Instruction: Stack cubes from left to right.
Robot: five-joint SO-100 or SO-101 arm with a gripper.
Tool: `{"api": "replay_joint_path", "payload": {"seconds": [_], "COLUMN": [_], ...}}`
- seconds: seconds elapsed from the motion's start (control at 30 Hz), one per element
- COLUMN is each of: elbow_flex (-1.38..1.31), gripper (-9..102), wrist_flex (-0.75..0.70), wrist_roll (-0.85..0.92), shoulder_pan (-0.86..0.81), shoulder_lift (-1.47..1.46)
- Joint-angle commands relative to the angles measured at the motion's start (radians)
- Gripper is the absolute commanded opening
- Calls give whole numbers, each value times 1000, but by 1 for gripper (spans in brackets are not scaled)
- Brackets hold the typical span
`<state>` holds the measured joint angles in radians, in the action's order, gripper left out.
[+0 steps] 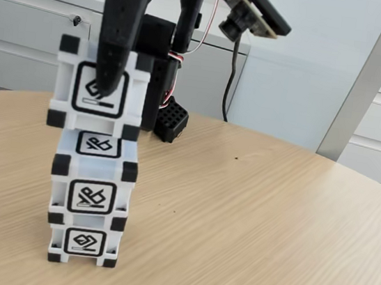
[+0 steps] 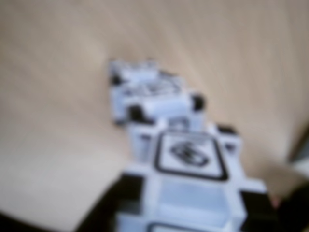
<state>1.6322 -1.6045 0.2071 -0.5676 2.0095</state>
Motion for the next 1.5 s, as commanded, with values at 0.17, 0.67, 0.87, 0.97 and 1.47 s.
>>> {"api": "replay_joint_path", "payload": {"seconds": [0.17,0.67,0.87,0.97,1.47], "elbow_flex": [-3,0,0,-2,-18], "gripper": [17,29,30,31,30], "wrist_flex": [15,6,3,3,-3], "wrist_roll": [5,34,37,34,-3], "shoulder_pan": [6,6,6,6,8], "shoulder_lift": [8,8,8,20,44]}}
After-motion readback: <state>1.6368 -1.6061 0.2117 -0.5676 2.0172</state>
